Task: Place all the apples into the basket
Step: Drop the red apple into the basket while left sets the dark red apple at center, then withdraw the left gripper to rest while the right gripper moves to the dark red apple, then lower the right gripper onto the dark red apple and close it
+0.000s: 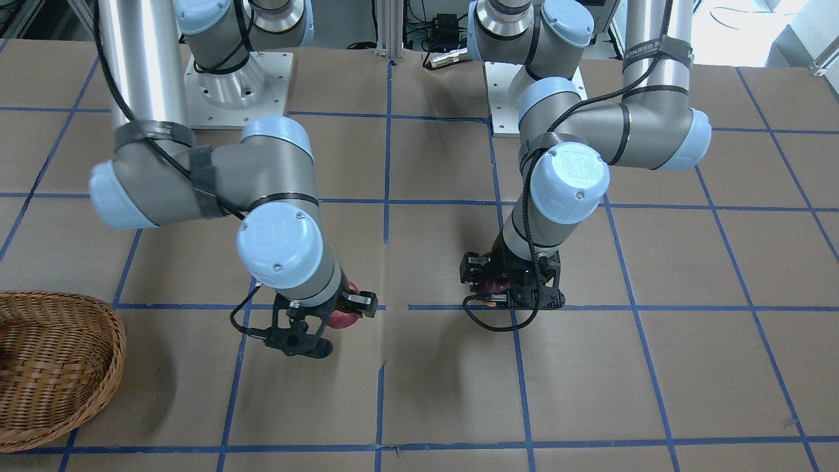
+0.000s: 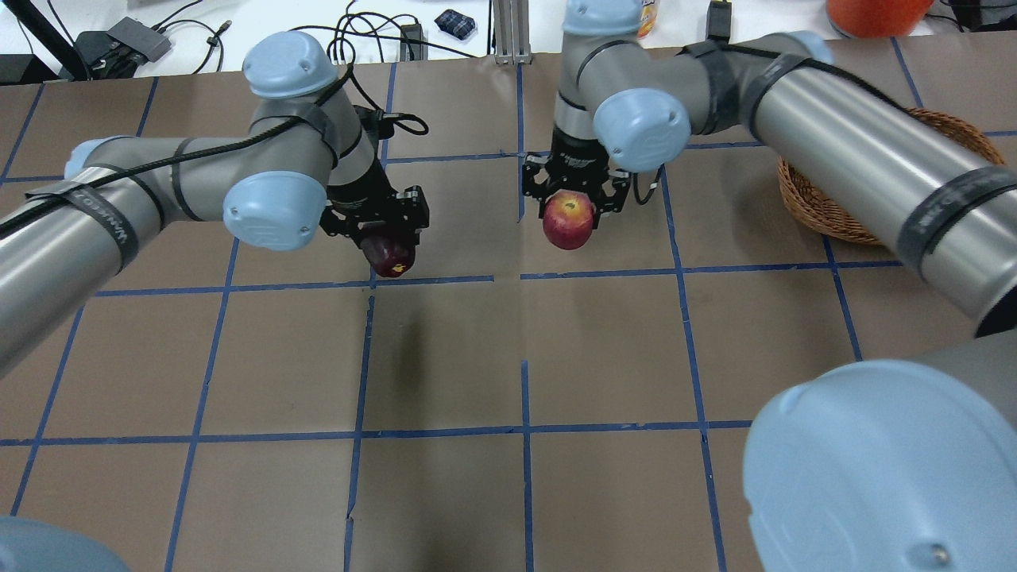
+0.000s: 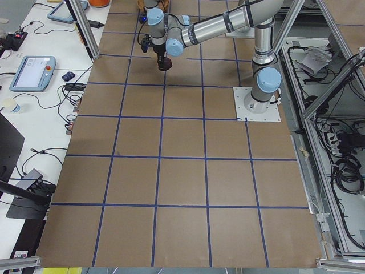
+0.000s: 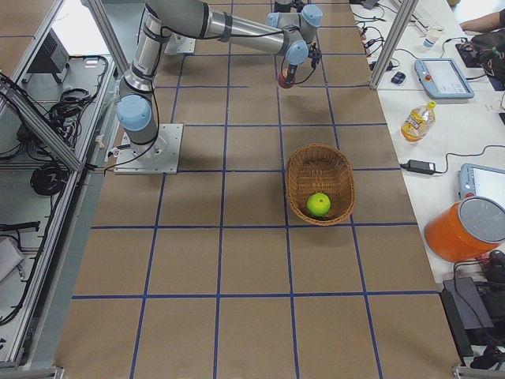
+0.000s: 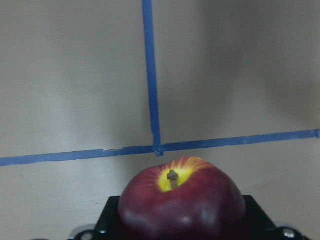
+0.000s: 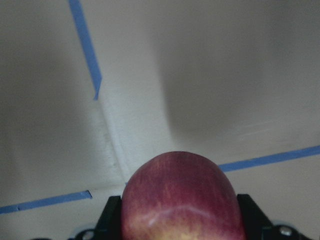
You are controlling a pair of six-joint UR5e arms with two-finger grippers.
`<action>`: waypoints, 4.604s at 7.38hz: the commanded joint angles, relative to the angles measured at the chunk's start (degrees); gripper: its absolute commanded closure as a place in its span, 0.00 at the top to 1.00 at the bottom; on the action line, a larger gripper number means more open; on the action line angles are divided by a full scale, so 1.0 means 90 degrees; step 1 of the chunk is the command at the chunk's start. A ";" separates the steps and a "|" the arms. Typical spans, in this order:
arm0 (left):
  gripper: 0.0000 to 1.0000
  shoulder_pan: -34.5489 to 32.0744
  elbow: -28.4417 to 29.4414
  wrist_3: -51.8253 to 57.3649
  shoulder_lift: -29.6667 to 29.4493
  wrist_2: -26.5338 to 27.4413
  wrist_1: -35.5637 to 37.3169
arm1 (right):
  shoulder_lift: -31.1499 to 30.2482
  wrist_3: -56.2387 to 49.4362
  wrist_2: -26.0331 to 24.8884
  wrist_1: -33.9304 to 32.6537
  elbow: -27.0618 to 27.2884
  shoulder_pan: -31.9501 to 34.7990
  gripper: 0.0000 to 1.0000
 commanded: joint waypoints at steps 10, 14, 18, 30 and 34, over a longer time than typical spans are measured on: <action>1.00 -0.1047 0.0375 -0.0911 -0.0212 -0.0124 0.0219 | 0.0731 -0.5261 -0.1313 -0.0885 -0.0591 -0.3752 0.00; 1.00 -0.0108 0.1010 0.0527 0.1222 -0.0027 -0.2436 | 0.0918 -0.5330 -0.1692 -0.0663 -0.0484 -0.3928 0.87; 1.00 0.0781 0.0913 0.1651 0.2298 0.0081 -0.3798 | 0.0501 -0.5302 -0.1880 0.0555 -0.0590 -0.3920 1.00; 1.00 0.0850 0.1040 0.1573 0.2202 0.0335 -0.3437 | 0.0448 -0.1229 -0.0229 -0.0298 -0.0318 0.1538 1.00; 1.00 0.0840 0.1060 0.1573 0.2105 0.0345 -0.3418 | 0.0557 -0.1297 -0.0763 -0.0583 -0.0201 0.1540 1.00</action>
